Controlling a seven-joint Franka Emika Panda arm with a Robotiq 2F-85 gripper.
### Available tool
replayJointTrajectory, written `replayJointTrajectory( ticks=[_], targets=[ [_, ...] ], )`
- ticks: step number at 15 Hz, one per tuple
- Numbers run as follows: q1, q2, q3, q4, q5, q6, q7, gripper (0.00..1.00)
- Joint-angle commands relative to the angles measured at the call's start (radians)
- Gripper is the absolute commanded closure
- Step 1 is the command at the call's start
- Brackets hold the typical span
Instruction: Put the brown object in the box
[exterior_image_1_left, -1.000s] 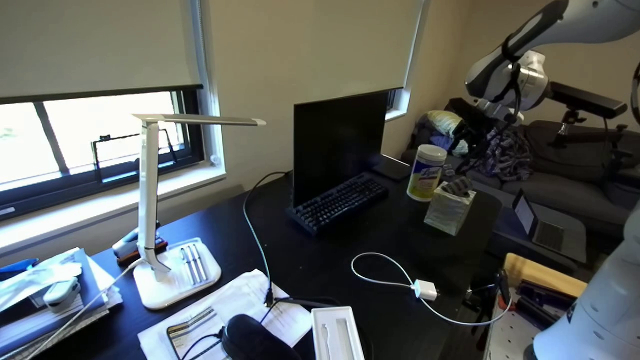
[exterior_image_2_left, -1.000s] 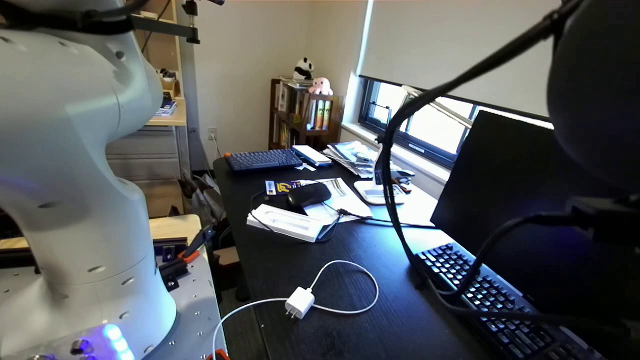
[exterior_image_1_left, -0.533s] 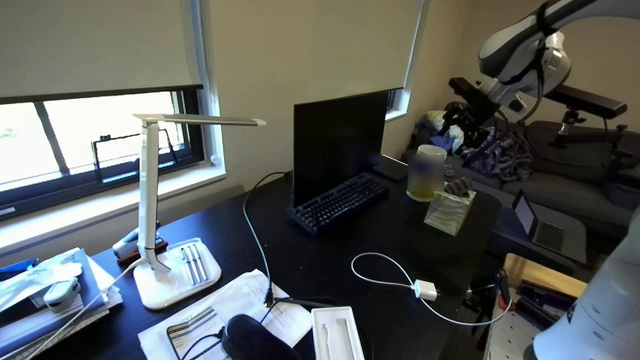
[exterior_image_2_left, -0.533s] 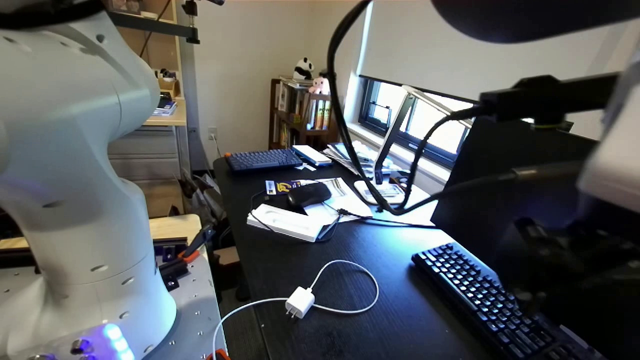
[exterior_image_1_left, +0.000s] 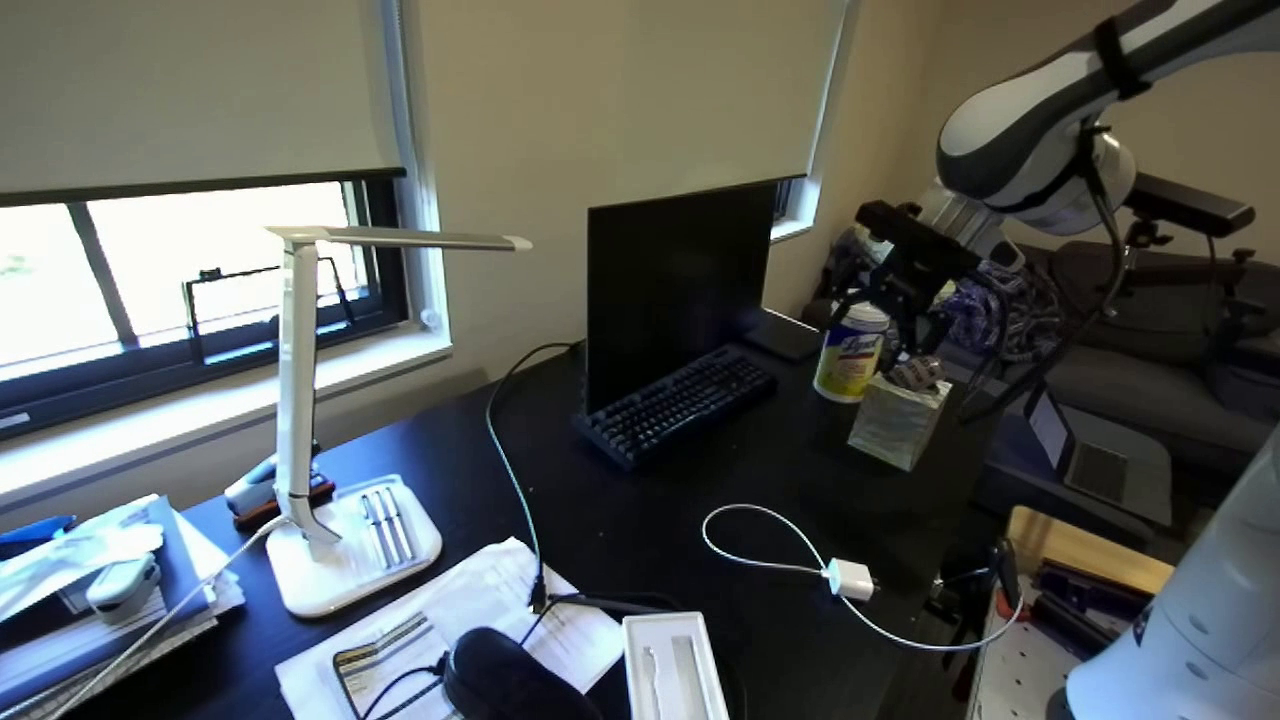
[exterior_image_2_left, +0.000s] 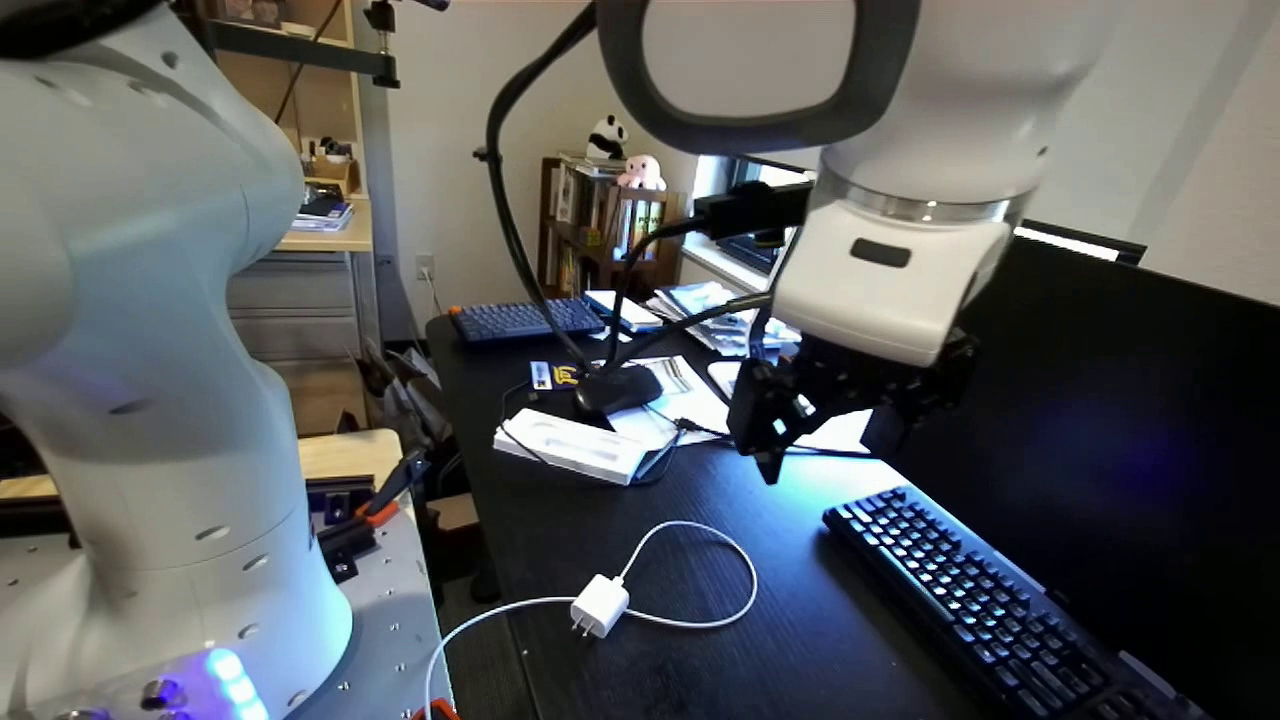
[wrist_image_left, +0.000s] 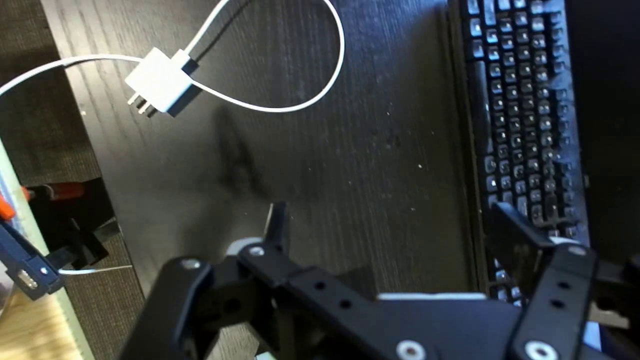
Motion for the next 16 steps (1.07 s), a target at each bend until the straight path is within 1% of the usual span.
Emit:
replayJointTrajectory(
  ticks=[1,4,5,6,8,10,11,13,14,15,16],
  targets=[
    [-0.017,-0.004,0.027,-0.005,0.01,-0.008,-0.007,0.0],
    [-0.024,-0.002,0.026,-0.001,0.009,-0.007,-0.007,0.0],
    [-0.01,0.006,0.02,-0.002,0.036,0.035,-0.02,0.0],
    [-0.041,0.036,0.059,0.008,-0.04,0.015,0.029,0.0],
    [-0.064,0.042,0.114,0.001,-0.117,0.028,0.094,0.0],
    [-0.112,0.057,0.186,0.011,-0.273,-0.004,0.186,0.0],
    [-0.121,0.062,0.208,0.019,-0.333,-0.022,0.225,0.0],
    [-0.123,0.069,0.238,0.031,-0.424,-0.068,0.286,0.0],
    [-0.115,0.069,0.242,0.033,-0.454,-0.088,0.298,0.0],
    [-0.104,0.072,0.24,0.04,-0.477,-0.113,0.297,0.0],
    [-0.087,0.071,0.229,0.035,-0.478,-0.103,0.272,0.0]
  ],
)
